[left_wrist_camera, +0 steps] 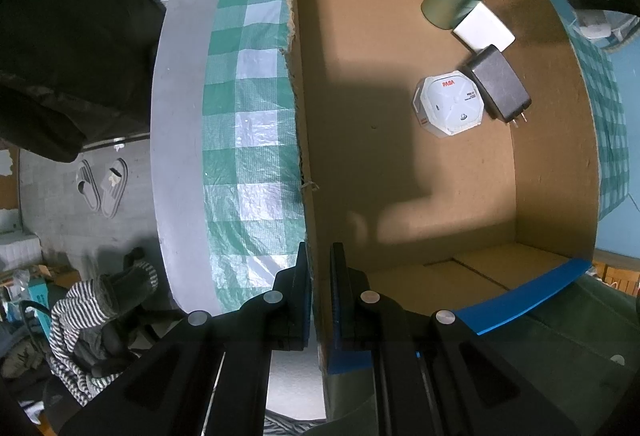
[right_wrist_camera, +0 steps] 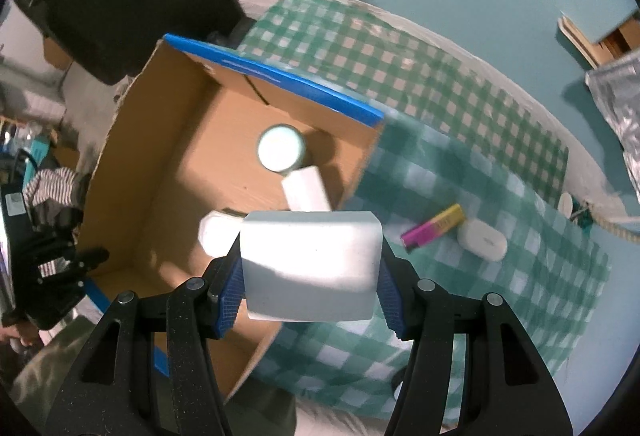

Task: Organize rigid objects
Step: 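Carry the white square charger into the box and open the right gripper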

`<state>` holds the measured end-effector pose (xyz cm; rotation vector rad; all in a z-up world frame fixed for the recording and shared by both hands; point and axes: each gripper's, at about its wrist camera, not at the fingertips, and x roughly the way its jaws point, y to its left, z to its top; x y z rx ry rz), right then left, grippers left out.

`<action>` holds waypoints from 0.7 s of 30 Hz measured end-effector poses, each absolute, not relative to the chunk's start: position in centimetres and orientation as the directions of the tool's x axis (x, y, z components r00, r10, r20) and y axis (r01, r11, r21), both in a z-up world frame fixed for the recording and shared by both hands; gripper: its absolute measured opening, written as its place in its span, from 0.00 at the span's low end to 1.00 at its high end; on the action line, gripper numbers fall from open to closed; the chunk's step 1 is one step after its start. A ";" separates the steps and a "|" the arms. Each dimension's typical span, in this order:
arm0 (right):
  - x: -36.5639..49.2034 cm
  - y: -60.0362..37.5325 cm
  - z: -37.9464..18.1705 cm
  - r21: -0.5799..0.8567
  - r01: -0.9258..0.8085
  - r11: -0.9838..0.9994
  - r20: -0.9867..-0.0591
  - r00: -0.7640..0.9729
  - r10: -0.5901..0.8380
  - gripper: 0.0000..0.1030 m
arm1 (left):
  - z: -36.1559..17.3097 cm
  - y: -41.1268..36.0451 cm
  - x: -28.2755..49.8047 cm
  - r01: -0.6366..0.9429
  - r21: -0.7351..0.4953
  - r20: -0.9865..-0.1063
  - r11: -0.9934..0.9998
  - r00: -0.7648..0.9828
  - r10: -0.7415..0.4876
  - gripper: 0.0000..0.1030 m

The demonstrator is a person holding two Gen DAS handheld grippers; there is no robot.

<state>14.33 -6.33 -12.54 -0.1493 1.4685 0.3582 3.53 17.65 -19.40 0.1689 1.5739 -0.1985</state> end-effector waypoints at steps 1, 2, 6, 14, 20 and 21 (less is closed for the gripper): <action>14.4 -5.9 -12.7 0.115 -0.335 0.935 -0.988 0.059 0.143 0.57 | -19.4 17.7 3.5 0.232 -0.020 -1.000 0.972 -0.014 -0.017 0.08; 14.6 -5.4 -12.9 0.114 -0.344 0.932 -0.988 0.055 0.141 0.57 | -19.4 17.7 3.6 0.233 -0.018 -1.000 0.972 -0.014 -0.016 0.08; 15.1 -3.7 -14.3 0.109 -0.371 0.922 -0.991 0.034 0.131 0.57 | -19.4 17.7 3.6 0.230 -0.018 -1.000 0.973 -0.015 -0.015 0.08; 15.5 -0.8 -17.7 0.078 -0.413 0.908 -0.997 -0.016 0.078 0.57 | -19.5 17.6 3.6 0.240 -0.015 -1.000 0.971 -0.021 -0.010 0.08; 15.5 0.3 -19.6 0.075 -0.427 0.901 -0.997 -0.047 0.061 0.57 | -19.4 17.6 3.6 0.235 -0.015 -1.000 0.972 -0.021 -0.010 0.08; 15.5 0.5 -19.9 0.074 -0.430 0.900 -0.997 -0.053 0.057 0.57 | -19.4 17.6 3.6 0.235 -0.015 -1.000 0.972 -0.021 -0.010 0.08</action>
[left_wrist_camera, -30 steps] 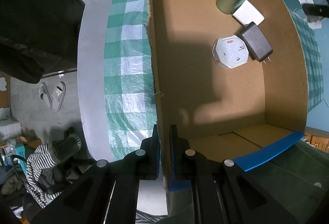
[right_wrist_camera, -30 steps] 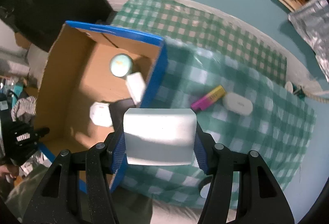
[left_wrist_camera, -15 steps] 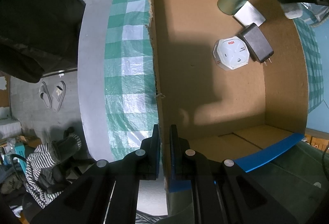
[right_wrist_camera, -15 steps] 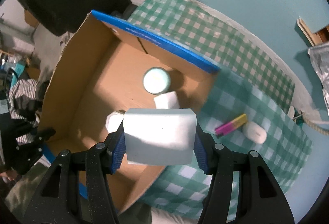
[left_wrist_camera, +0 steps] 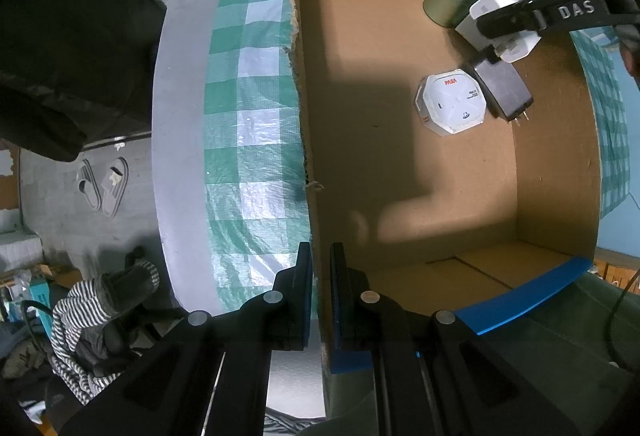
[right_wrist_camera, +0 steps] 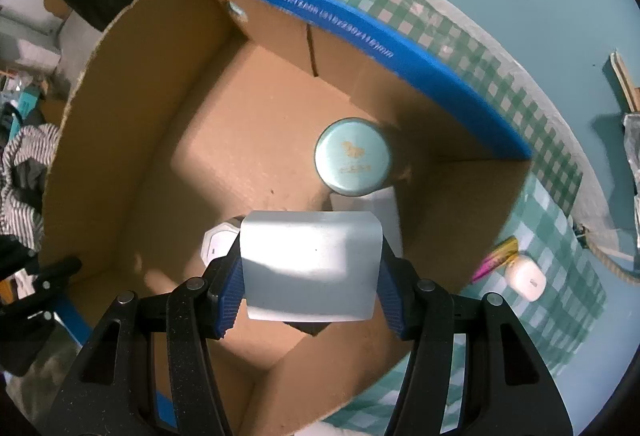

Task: Organize rigid objects
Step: 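Carry the white square charger into the box and open the right gripper, then move the right gripper toward the pink-yellow SANY lighter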

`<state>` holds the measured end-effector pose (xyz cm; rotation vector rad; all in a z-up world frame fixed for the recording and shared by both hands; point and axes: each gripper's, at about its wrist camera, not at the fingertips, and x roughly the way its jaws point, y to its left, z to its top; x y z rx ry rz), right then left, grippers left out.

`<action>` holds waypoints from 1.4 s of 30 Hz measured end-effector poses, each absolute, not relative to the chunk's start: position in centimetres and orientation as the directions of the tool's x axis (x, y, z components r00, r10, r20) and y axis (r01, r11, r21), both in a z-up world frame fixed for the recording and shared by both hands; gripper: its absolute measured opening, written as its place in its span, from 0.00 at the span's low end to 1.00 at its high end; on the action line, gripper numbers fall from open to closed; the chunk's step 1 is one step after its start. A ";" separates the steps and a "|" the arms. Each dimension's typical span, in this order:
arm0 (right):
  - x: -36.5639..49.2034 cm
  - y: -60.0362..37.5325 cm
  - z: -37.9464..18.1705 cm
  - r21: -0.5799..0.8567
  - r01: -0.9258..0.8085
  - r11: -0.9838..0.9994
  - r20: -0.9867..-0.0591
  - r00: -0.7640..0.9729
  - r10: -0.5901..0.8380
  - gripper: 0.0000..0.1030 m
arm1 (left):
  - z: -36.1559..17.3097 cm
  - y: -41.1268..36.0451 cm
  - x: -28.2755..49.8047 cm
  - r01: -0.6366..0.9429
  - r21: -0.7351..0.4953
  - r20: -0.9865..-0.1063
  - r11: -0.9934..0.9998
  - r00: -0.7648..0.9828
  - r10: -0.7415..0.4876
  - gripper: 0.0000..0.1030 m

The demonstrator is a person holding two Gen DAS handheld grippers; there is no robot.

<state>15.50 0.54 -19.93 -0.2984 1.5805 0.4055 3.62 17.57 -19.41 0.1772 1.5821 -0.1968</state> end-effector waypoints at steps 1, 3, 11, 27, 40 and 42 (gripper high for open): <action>15.5 0.7 -20.1 0.074 -0.432 0.899 -0.997 -0.056 0.055 0.56 | -19.4 17.6 3.6 0.235 -0.016 -1.000 0.972 -0.020 -0.011 0.08; 15.5 0.9 -20.6 0.070 -0.436 0.897 -0.997 -0.064 0.047 0.56 | -19.4 17.6 3.6 0.233 -0.016 -1.000 0.972 -0.021 -0.011 0.08; 15.7 0.9 -20.5 0.073 -0.427 0.901 -0.997 -0.051 0.056 0.59 | -19.5 17.7 3.5 0.226 -0.015 -1.000 0.974 -0.020 -0.011 0.08; 15.3 0.0 -16.0 0.086 -0.405 0.910 -0.995 0.010 0.098 0.59 | -19.6 17.7 3.2 0.230 -0.013 -1.000 0.973 -0.018 -0.009 0.08; 14.9 -2.0 -13.5 0.095 -0.355 0.930 -0.992 0.050 0.120 0.59 | -19.6 17.6 3.1 0.236 -0.009 -1.000 0.972 -0.016 -0.005 0.08; 14.8 -2.4 -13.1 0.096 -0.346 0.933 -0.991 0.054 0.122 0.59 | -19.6 17.6 3.1 0.236 -0.009 -1.000 0.972 -0.016 -0.005 0.08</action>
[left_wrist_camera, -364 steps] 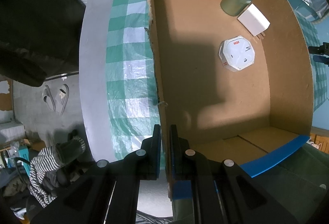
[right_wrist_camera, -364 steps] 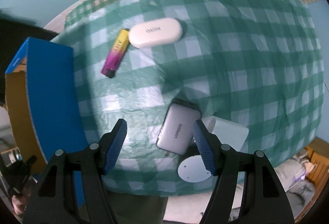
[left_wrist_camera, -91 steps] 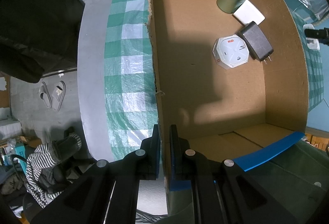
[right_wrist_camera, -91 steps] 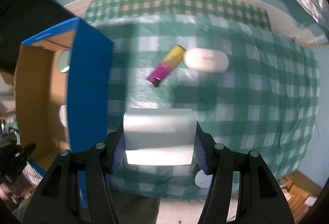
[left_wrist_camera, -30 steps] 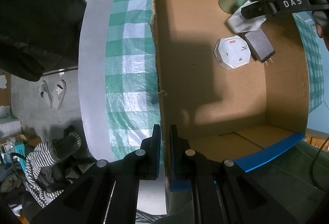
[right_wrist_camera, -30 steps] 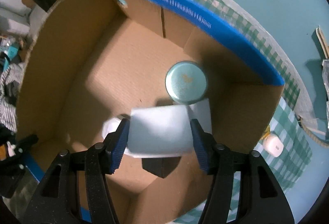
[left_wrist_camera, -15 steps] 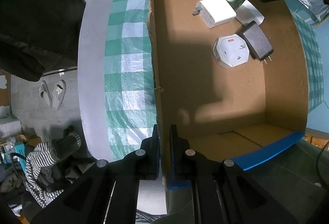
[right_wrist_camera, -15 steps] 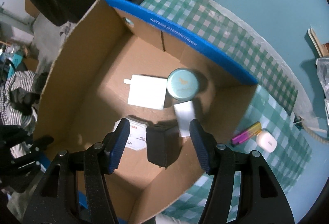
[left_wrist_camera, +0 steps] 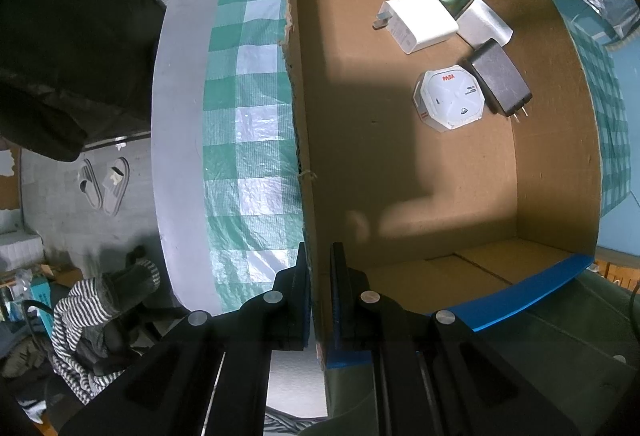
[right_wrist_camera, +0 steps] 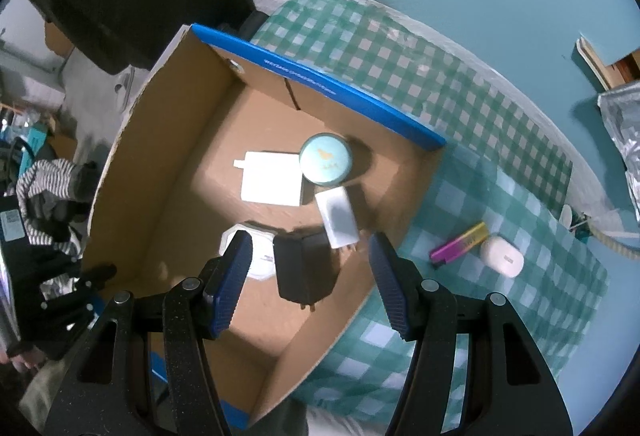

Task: Organize rigid objects
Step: 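Move the right gripper toward the pink-yellow SANY lighter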

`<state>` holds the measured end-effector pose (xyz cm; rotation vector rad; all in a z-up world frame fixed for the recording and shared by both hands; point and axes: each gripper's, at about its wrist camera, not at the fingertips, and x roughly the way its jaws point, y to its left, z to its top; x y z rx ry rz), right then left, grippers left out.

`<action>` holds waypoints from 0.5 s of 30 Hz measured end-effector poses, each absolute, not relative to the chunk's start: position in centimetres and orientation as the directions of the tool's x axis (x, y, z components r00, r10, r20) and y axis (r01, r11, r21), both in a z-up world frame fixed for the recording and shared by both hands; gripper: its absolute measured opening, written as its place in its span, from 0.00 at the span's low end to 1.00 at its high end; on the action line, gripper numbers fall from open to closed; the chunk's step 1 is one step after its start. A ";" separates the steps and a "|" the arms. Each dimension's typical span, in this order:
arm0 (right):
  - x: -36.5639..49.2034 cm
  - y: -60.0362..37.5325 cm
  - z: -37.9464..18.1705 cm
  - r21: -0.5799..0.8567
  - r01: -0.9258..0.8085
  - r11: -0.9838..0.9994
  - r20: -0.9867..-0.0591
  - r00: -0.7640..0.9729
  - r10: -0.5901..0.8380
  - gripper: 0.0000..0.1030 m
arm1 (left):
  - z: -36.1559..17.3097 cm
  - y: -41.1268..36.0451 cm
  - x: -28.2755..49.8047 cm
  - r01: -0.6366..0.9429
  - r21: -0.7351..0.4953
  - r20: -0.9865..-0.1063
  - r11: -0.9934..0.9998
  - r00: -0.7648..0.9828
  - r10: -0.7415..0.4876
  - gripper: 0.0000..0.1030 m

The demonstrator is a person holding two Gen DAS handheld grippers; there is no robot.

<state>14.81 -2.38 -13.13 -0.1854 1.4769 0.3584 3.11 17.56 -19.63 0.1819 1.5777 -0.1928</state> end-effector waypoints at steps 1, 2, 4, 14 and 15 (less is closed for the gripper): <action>14.7 -2.6 -12.9 0.097 -0.342 0.935 -0.991 0.056 0.123 0.59 | -19.6 17.6 3.1 0.236 -0.008 -1.000 0.972 -0.016 -0.005 0.08; 14.7 -2.8 -12.8 0.097 -0.339 0.936 -0.991 0.057 0.123 0.59 | -19.6 17.6 3.1 0.237 -0.008 -1.000 0.971 -0.015 -0.004 0.08; 14.7 -3.3 -12.6 0.097 -0.329 0.939 -0.991 0.059 0.123 0.59 | -19.5 17.5 3.2 0.237 -0.008 -1.000 0.972 -0.015 -0.005 0.08; 14.4 -7.6 -12.5 0.104 -0.218 0.970 -0.990 0.068 0.122 0.59 | -19.5 17.5 3.3 0.235 -0.009 -1.000 0.972 -0.017 -0.005 0.08; 14.5 -8.1 -12.7 0.107 -0.200 0.974 -0.991 0.061 0.122 0.59 | -19.5 17.5 3.2 0.236 -0.009 -1.000 0.972 -0.017 -0.005 0.08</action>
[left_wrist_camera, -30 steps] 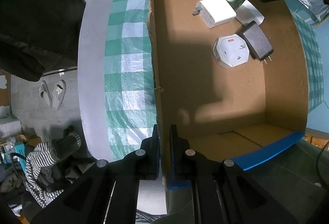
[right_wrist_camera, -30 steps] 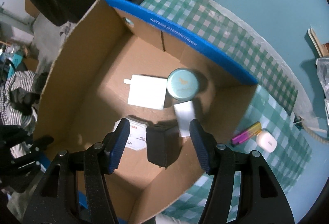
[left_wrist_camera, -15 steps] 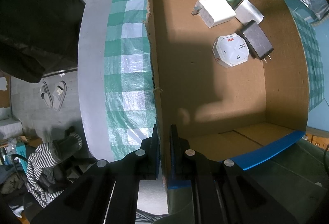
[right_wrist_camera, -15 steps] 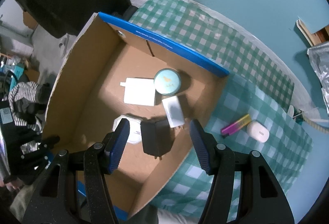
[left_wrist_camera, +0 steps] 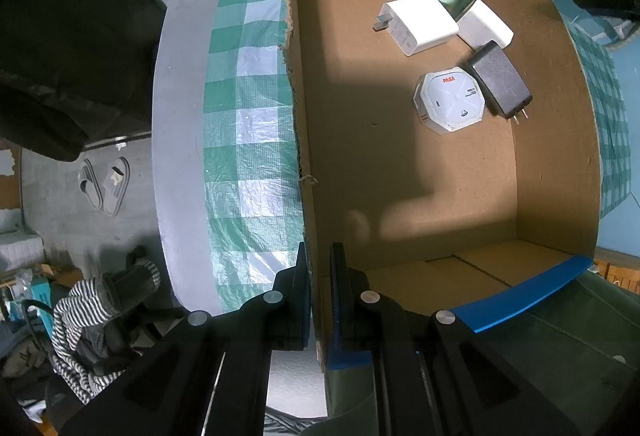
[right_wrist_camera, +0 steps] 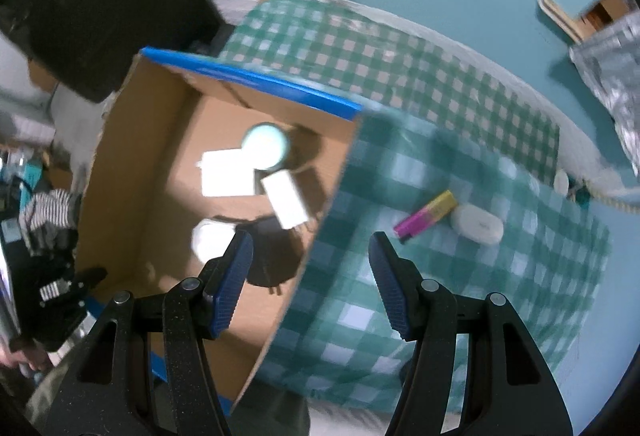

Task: Organize rigid objects
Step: 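Move the right gripper toward the pink-yellow SANY lighter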

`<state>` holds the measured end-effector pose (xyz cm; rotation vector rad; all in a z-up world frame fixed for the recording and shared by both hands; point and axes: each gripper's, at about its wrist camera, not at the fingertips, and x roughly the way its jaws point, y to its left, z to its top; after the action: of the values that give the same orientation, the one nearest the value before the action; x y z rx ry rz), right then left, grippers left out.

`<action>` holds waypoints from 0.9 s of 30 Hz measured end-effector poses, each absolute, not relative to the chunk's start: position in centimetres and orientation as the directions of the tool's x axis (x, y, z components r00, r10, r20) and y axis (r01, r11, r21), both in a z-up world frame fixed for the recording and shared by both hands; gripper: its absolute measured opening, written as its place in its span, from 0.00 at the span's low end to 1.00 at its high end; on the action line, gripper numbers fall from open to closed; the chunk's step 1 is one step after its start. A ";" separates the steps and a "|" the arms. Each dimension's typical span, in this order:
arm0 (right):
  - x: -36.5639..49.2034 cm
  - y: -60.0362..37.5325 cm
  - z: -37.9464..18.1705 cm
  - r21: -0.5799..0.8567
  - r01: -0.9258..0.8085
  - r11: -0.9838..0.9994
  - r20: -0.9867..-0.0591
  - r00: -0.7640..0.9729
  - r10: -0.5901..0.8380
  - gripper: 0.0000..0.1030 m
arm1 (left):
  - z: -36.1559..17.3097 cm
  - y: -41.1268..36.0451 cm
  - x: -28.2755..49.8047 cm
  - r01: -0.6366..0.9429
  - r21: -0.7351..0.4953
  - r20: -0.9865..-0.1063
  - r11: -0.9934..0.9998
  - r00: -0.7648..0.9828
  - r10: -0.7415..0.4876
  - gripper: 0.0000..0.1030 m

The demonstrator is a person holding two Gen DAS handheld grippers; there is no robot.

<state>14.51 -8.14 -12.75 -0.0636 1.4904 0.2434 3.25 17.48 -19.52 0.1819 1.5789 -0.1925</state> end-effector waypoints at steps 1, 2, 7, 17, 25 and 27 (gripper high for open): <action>14.6 -8.8 -13.1 0.110 -0.178 0.978 -0.991 0.051 0.120 0.59 | -19.5 17.4 3.3 0.236 -0.008 -1.000 0.972 -0.017 -0.004 0.08; 14.8 -9.4 -13.5 0.109 -0.158 0.981 -0.992 0.043 0.117 0.59 | -19.5 17.5 3.3 0.236 -0.008 -1.000 0.972 -0.016 -0.004 0.08; 15.7 -12.6 -15.3 0.105 -0.051 0.993 -0.994 0.025 0.106 0.59 | -19.5 17.5 3.3 0.235 -0.008 -1.000 0.972 -0.016 -0.005 0.08; 17.5 -18.1 -20.6 0.138 0.204 0.969 -0.988 -0.039 0.149 0.59 | -19.5 17.6 3.1 0.232 -0.008 -1.000 0.973 -0.018 -0.004 0.08; 18.5 -19.8 -24.1 0.114 0.297 0.948 -0.988 -0.064 0.139 0.59 | -19.7 17.8 3.0 0.218 -0.009 -1.000 0.976 -0.018 -0.005 0.08; 18.5 -19.9 -24.6 0.106 0.304 0.947 -0.989 -0.062 0.131 0.59 | -19.7 17.9 2.9 0.213 -0.010 -1.000 0.977 -0.019 -0.006 0.08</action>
<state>18.50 -19.86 -24.65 0.3379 1.6373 -0.1456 2.94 17.90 -19.69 0.1622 1.5821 -0.1752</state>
